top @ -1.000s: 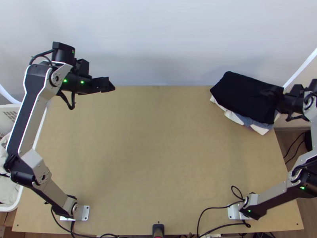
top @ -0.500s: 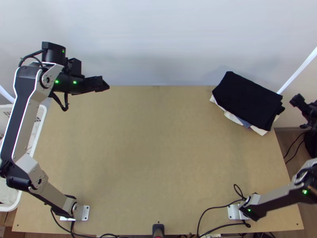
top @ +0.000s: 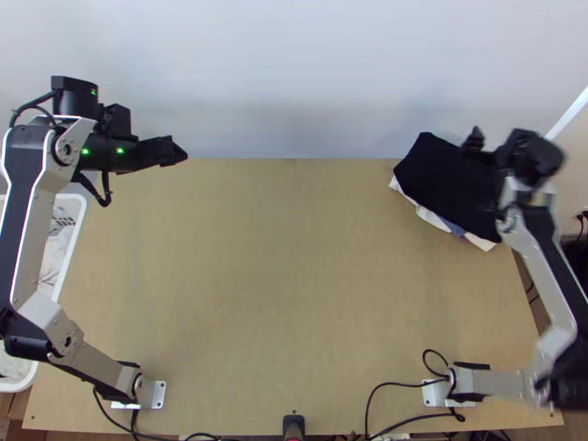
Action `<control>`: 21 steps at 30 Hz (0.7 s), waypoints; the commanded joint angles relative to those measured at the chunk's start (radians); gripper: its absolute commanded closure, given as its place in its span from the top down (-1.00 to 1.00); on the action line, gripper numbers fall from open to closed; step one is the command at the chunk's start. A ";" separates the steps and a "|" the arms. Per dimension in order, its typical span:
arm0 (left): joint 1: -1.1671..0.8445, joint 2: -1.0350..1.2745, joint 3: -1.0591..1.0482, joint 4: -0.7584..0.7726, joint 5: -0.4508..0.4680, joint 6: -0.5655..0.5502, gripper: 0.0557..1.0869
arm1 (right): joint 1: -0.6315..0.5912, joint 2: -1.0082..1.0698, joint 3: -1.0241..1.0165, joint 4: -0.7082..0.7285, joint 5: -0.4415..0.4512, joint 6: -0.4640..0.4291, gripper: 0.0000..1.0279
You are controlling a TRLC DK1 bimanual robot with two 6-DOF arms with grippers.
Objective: Fold the t-shirt
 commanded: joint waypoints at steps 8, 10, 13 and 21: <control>0.042 -0.053 -0.005 -0.014 -0.001 0.022 0.92 | -0.176 0.359 -0.060 0.155 0.078 0.055 0.91; 0.040 -0.053 -0.004 -0.012 -0.001 0.022 0.91 | -0.207 0.399 -0.057 0.155 0.078 0.083 0.91; 0.040 -0.050 -0.001 -0.012 -0.001 0.022 0.92 | -0.242 0.442 -0.054 0.155 0.078 0.117 0.91; 0.047 -0.047 0.009 -0.014 -0.001 0.024 0.91 | -0.211 0.272 0.013 0.102 0.077 0.141 0.91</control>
